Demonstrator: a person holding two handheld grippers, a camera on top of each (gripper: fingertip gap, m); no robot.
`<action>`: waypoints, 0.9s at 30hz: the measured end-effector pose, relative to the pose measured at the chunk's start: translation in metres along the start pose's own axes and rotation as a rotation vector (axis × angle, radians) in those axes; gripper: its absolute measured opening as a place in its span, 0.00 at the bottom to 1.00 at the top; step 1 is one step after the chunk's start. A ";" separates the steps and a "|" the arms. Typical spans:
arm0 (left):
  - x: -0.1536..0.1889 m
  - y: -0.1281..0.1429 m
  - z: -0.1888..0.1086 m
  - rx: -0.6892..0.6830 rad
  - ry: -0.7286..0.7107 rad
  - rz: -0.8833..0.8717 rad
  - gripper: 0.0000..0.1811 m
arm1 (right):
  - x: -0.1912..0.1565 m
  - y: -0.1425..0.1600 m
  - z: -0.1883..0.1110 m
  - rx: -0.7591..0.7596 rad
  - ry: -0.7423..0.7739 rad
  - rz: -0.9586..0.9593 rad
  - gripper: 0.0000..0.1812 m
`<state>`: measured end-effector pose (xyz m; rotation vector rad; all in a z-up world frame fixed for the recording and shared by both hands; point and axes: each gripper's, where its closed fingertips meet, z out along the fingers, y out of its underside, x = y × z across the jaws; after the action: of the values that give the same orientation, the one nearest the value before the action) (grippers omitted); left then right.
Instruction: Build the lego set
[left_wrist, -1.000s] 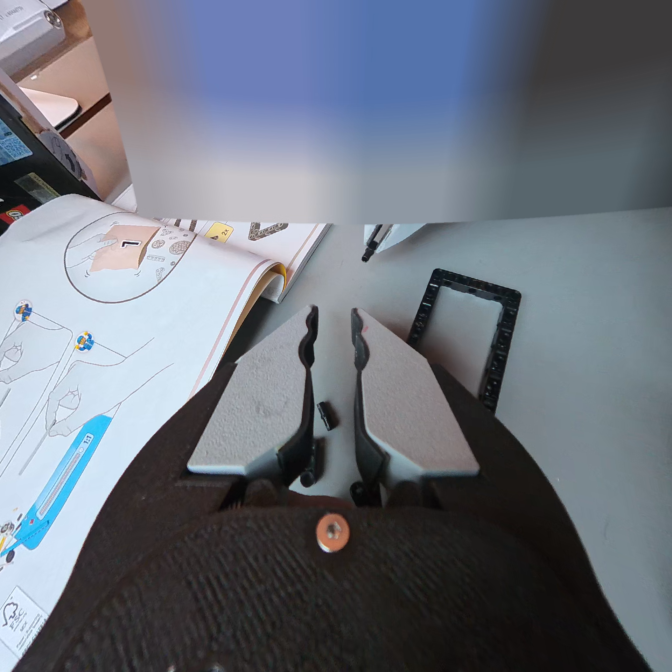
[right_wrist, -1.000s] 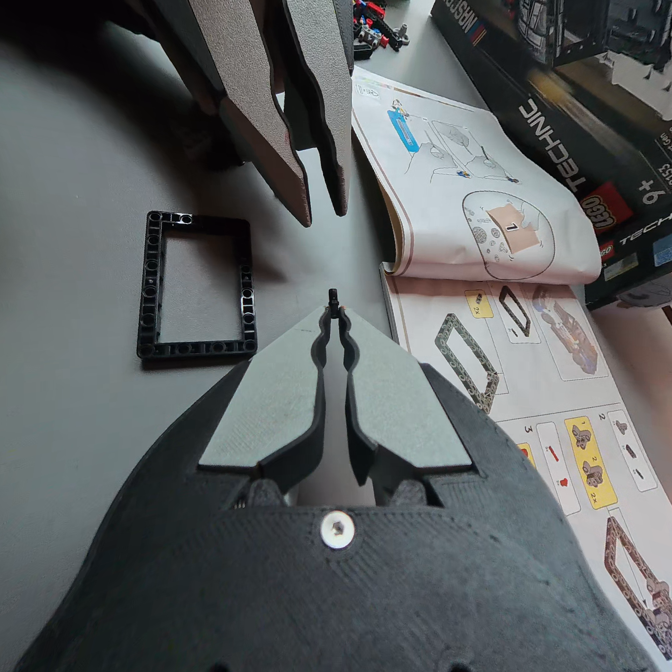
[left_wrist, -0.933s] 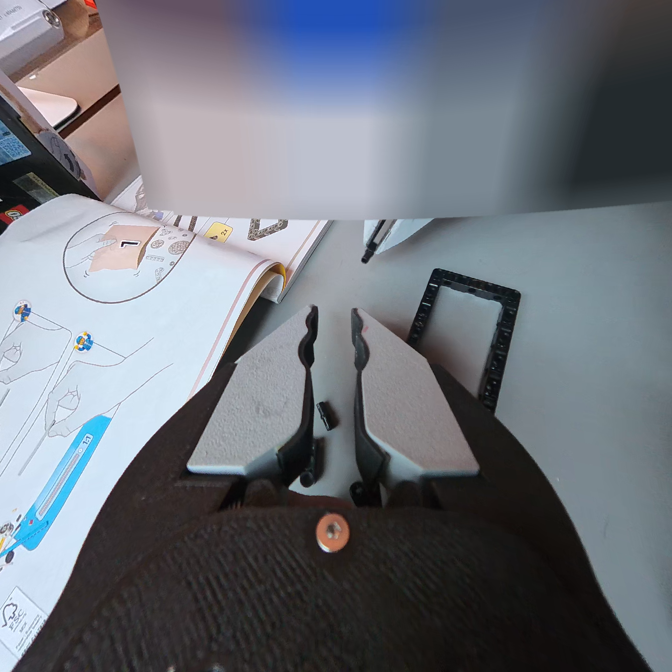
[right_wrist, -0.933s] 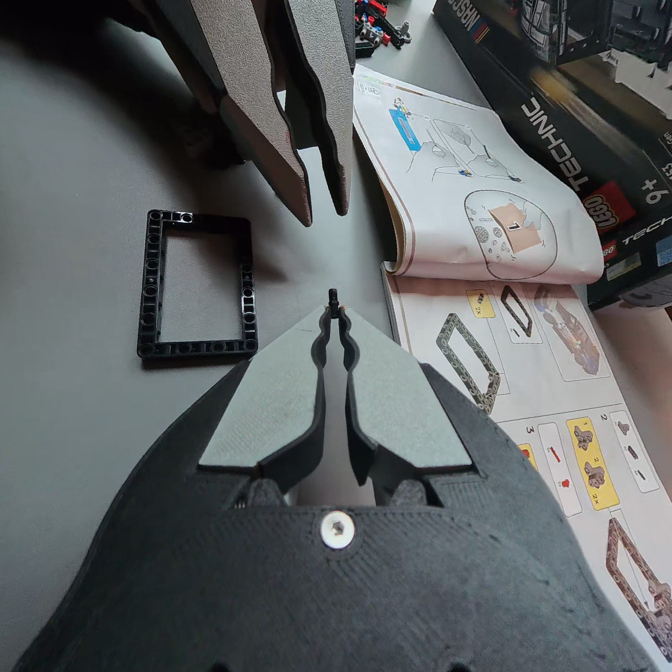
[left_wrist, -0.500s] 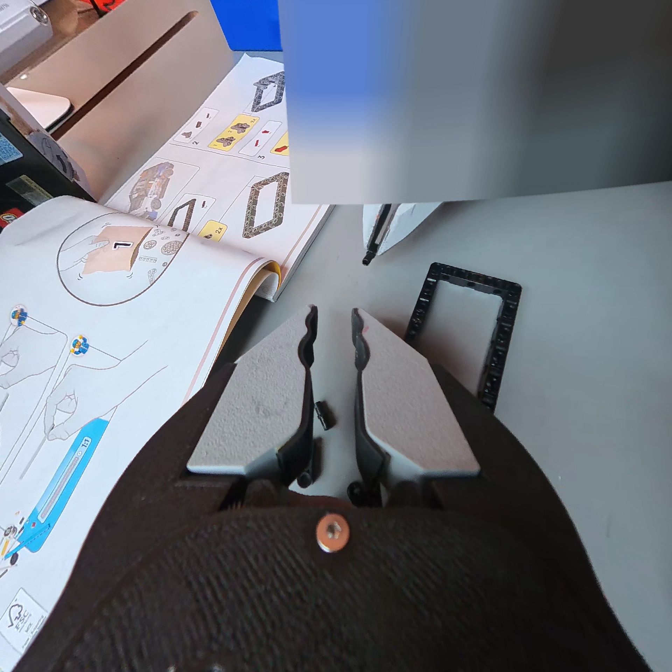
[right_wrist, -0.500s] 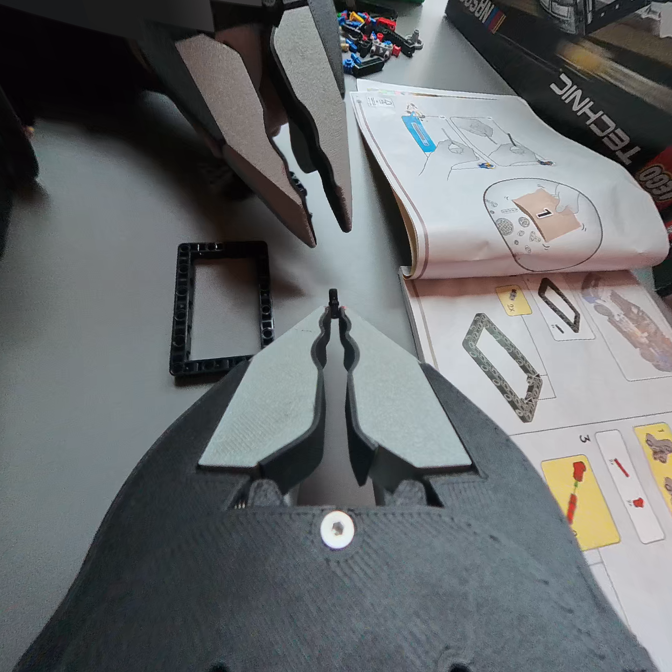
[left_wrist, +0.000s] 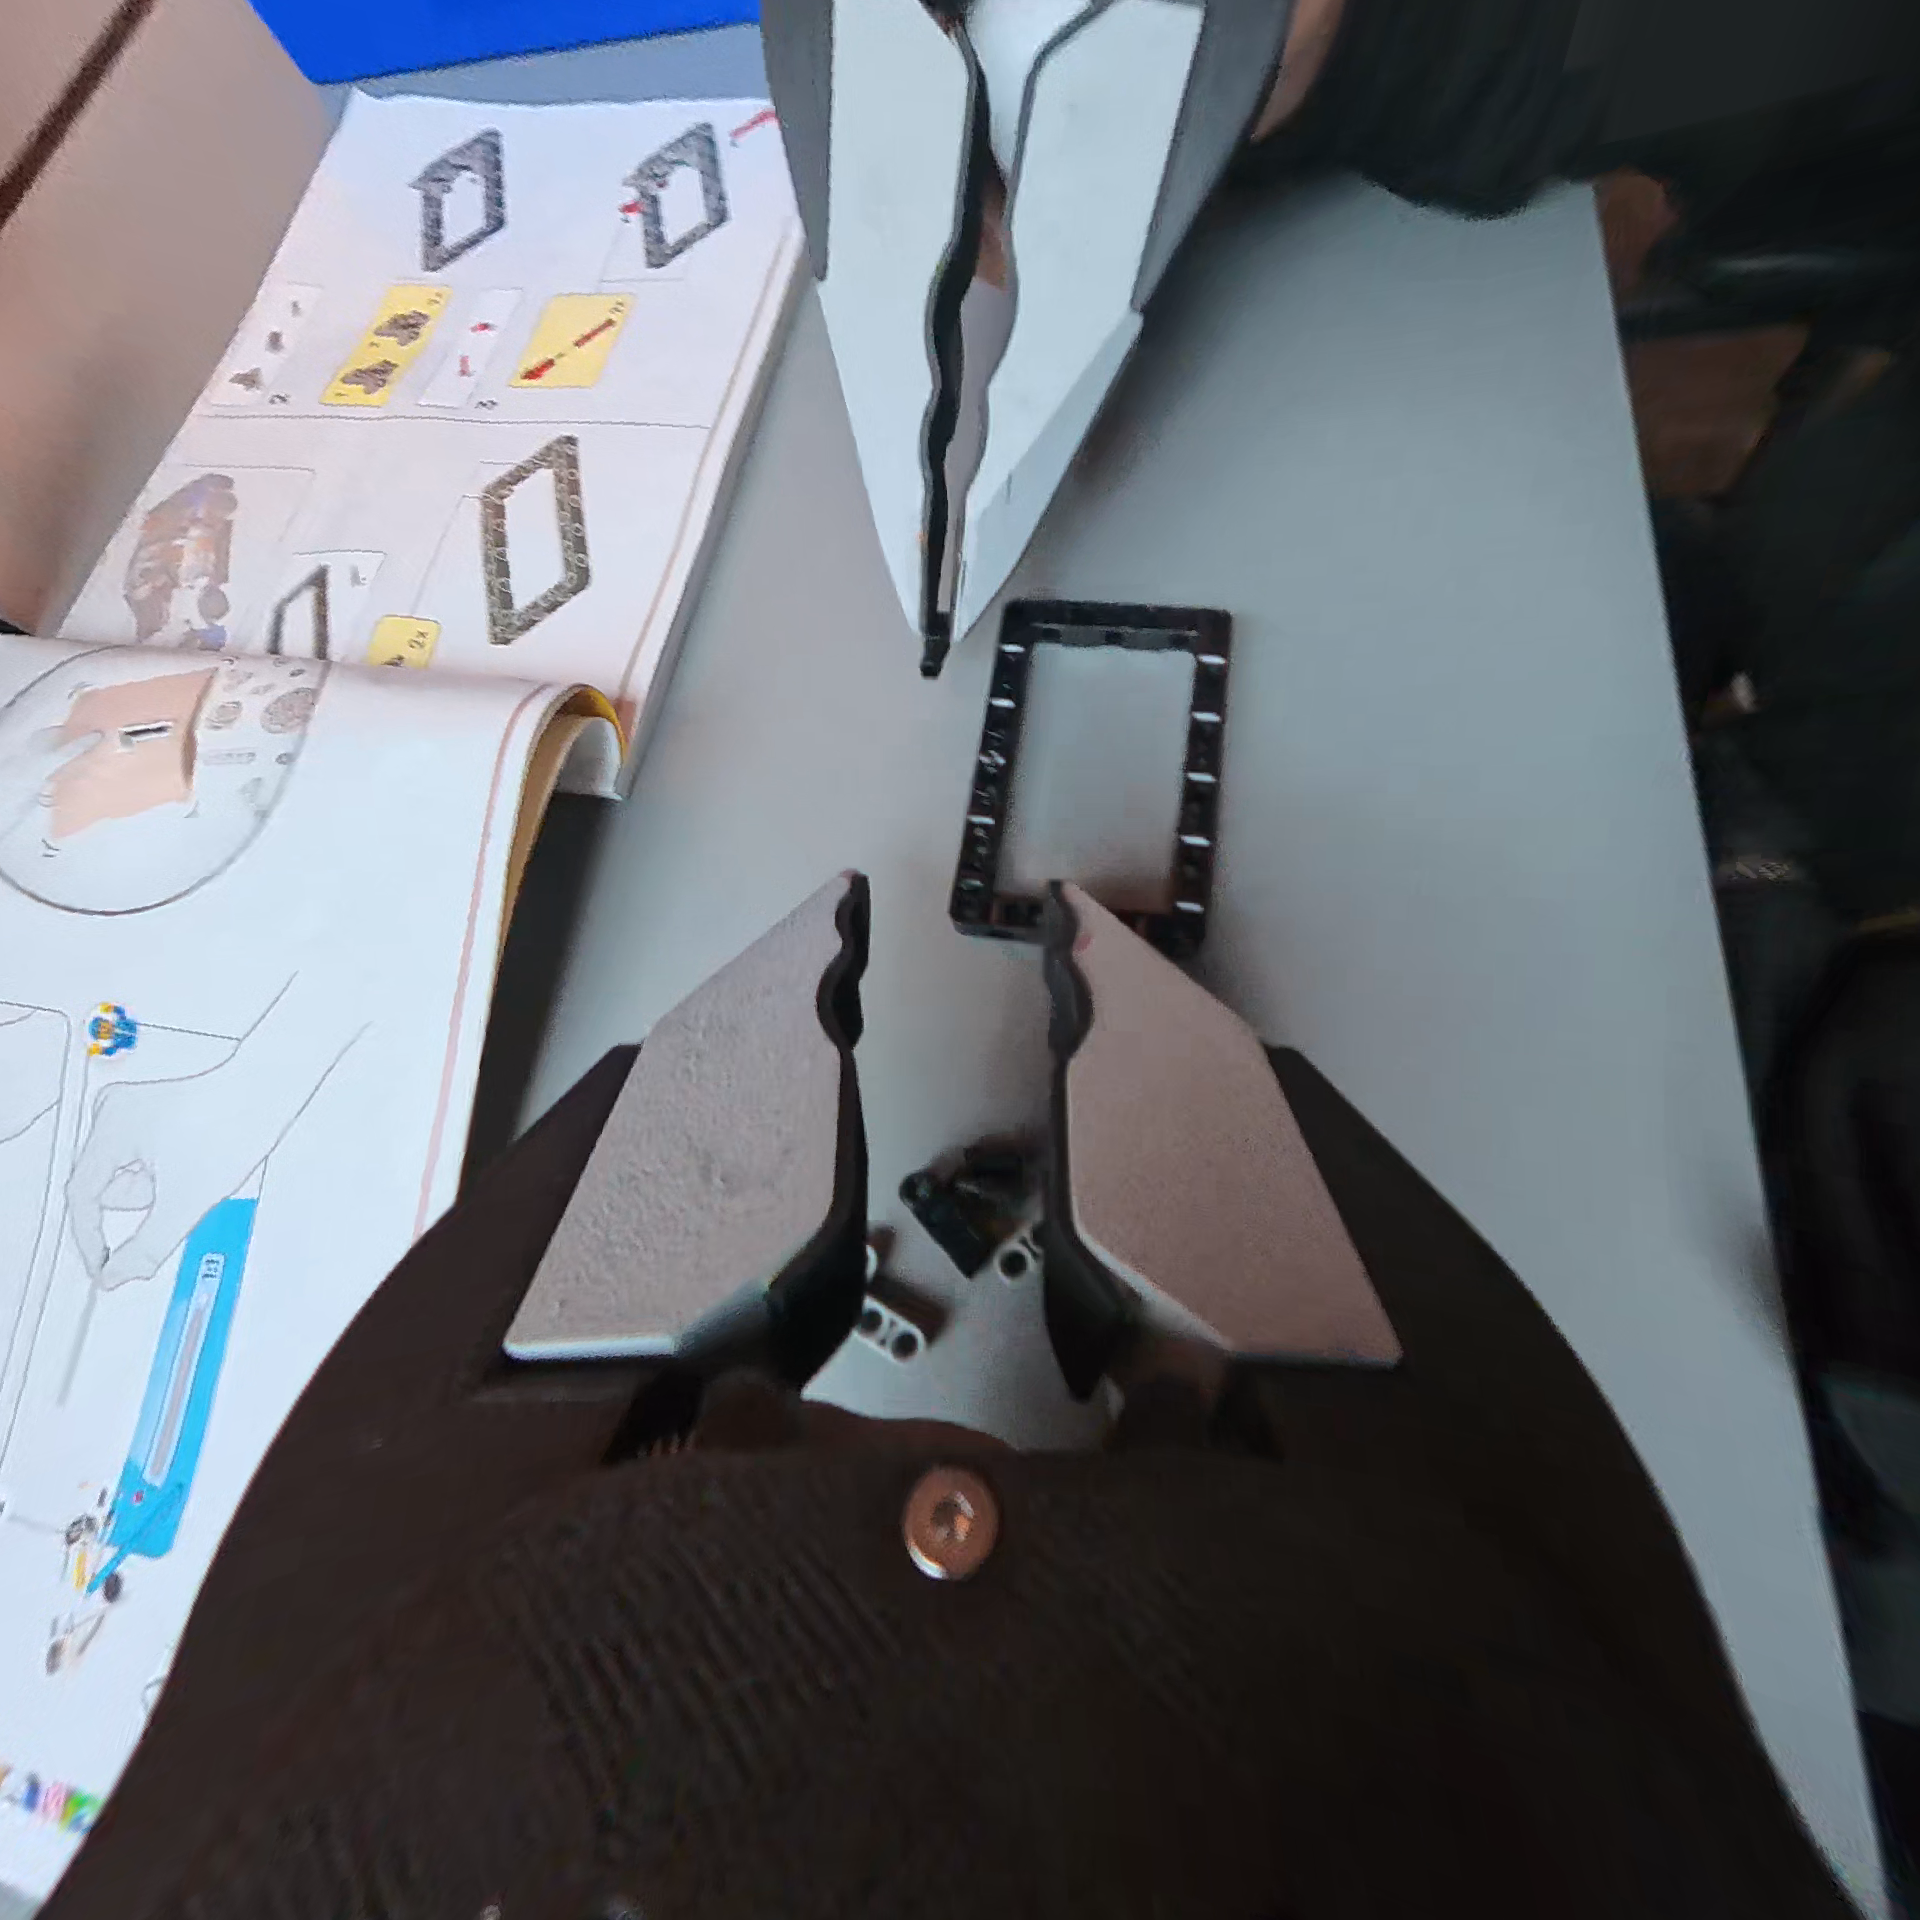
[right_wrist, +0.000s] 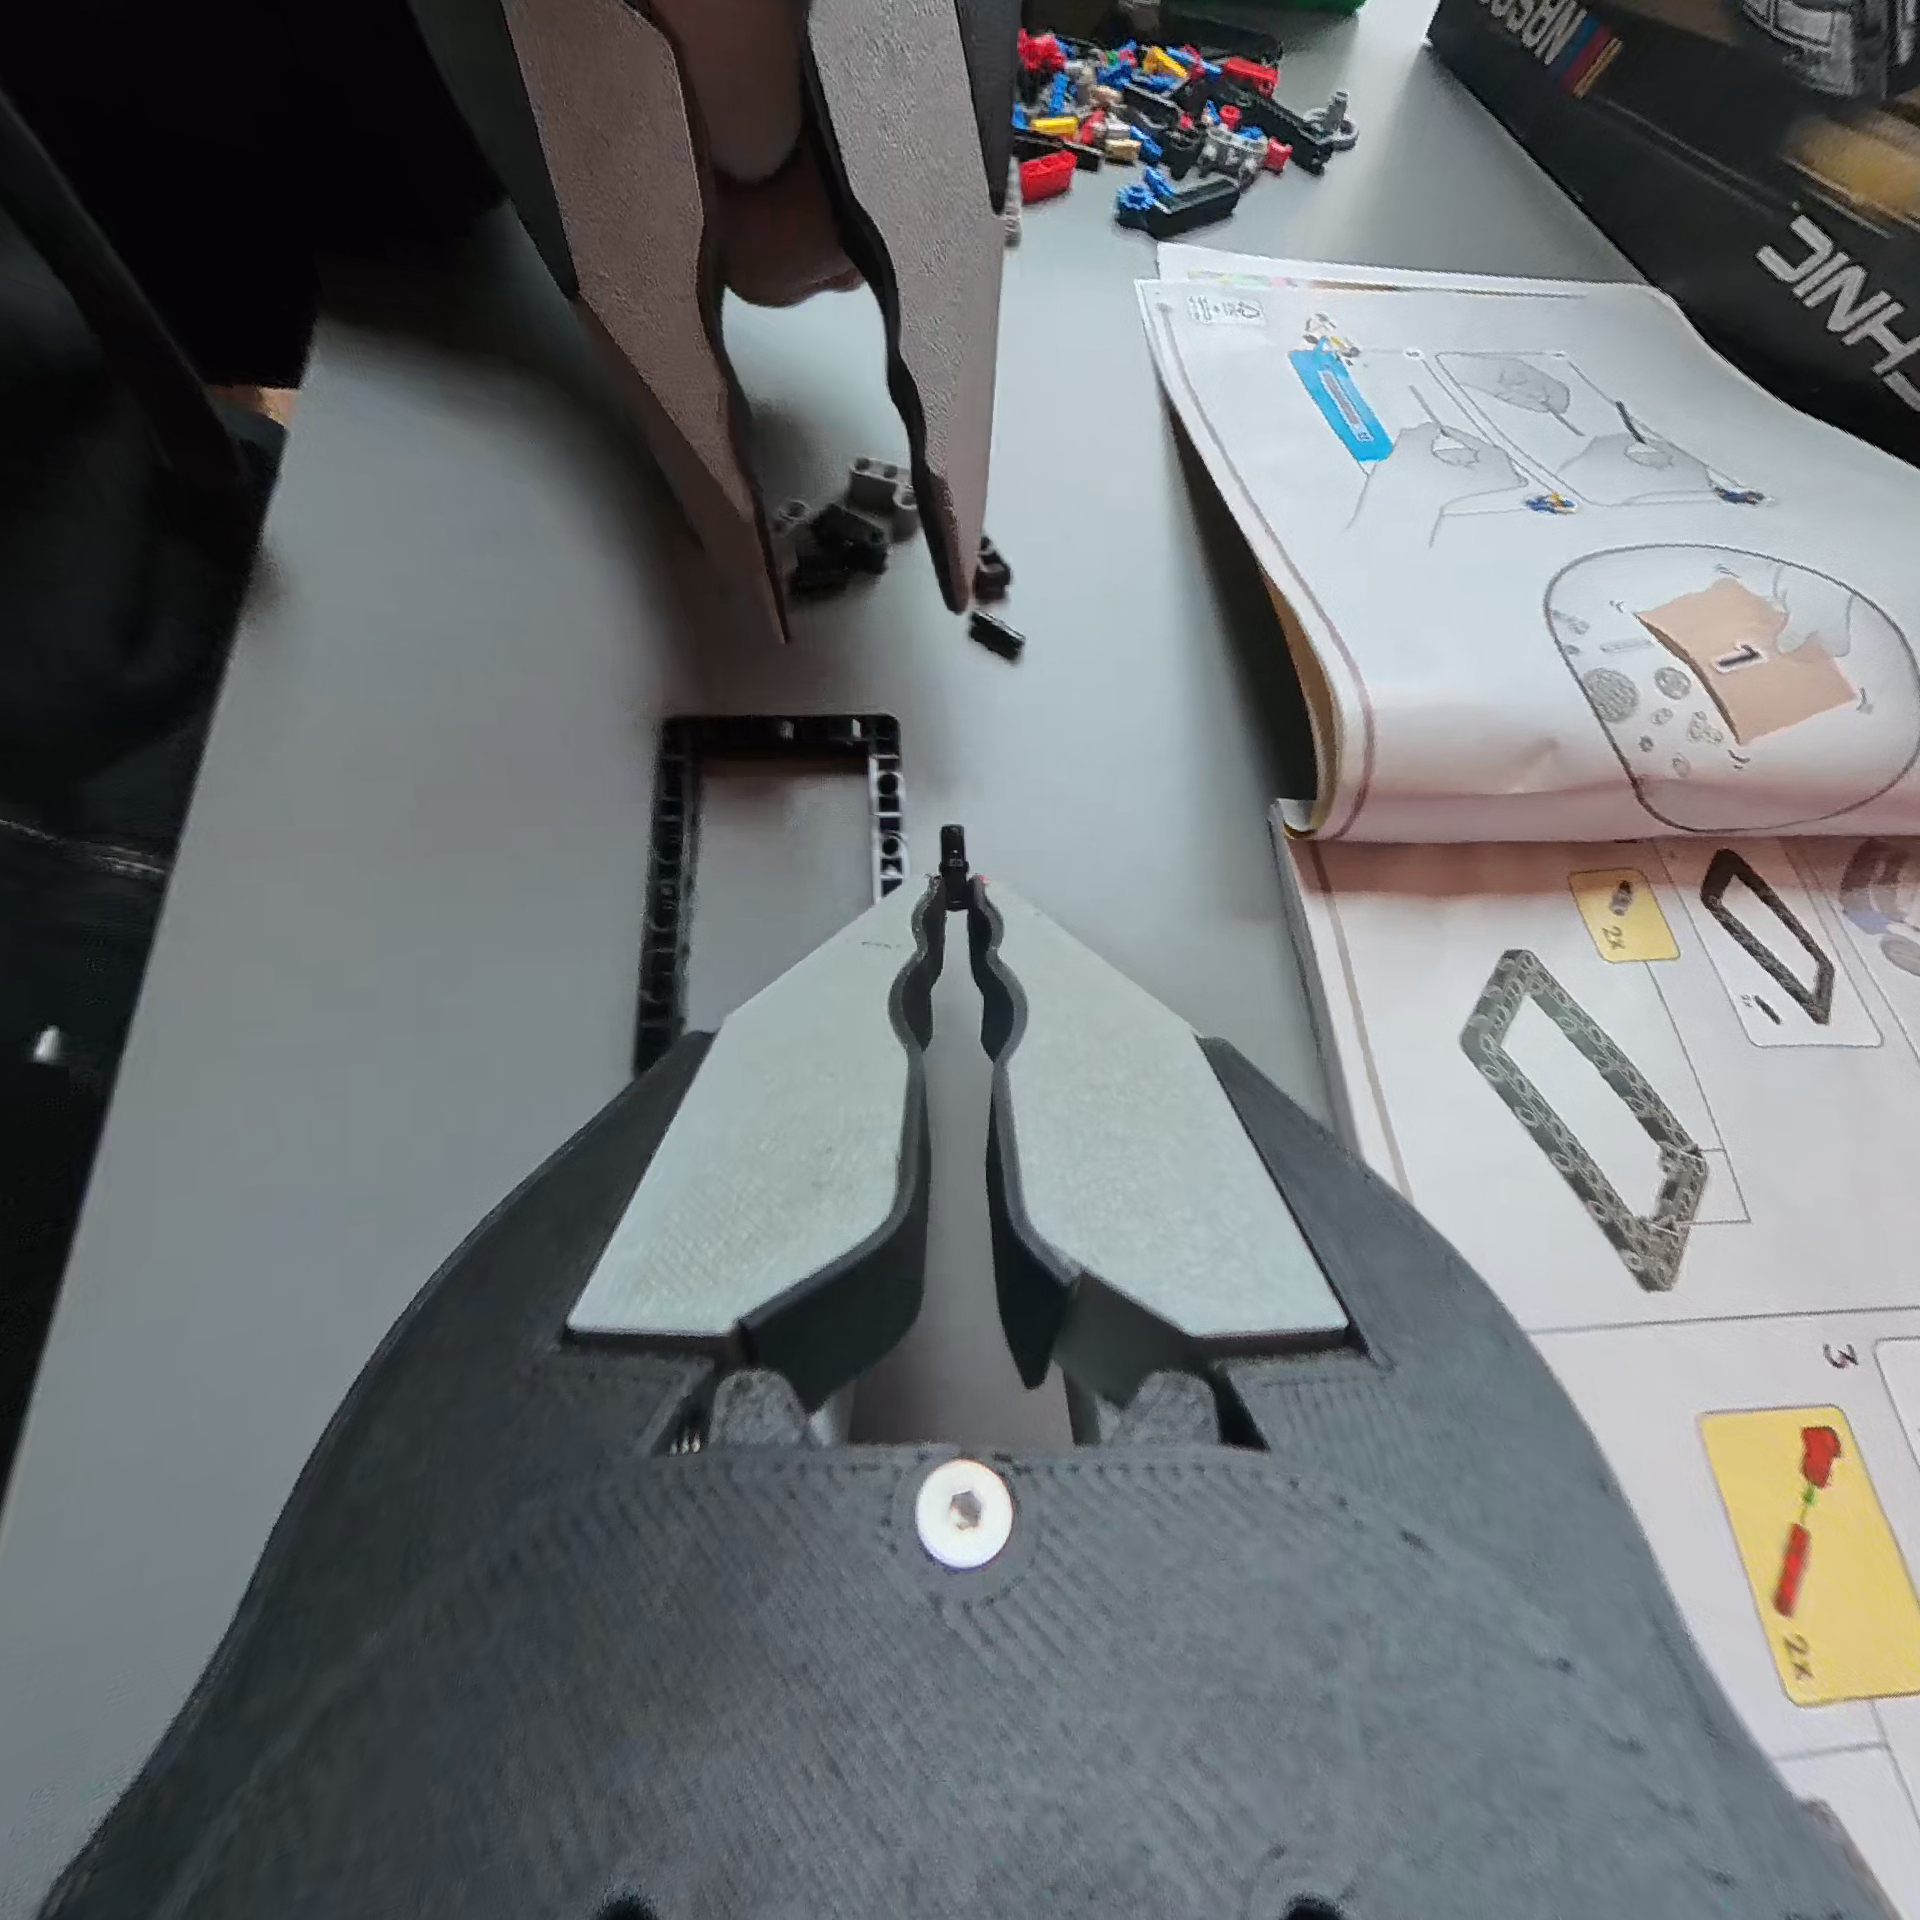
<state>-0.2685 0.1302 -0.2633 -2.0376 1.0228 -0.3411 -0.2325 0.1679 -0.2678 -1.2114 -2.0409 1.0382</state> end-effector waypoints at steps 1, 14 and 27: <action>0.005 0.003 -0.001 -0.013 0.023 0.004 0.20 | -0.005 -0.002 0.001 -0.002 -0.007 0.001 0.00; 0.028 0.017 0.018 -0.125 0.040 0.079 0.34 | -0.020 -0.010 -0.003 0.061 0.105 -0.020 0.00; 0.034 0.018 0.019 -0.117 0.103 0.063 0.34 | -0.019 -0.009 -0.006 0.070 0.093 -0.003 0.00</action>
<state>-0.2463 0.1087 -0.2928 -2.1049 1.1916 -0.3640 -0.2239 0.1506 -0.2588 -1.1974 -1.9190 1.0238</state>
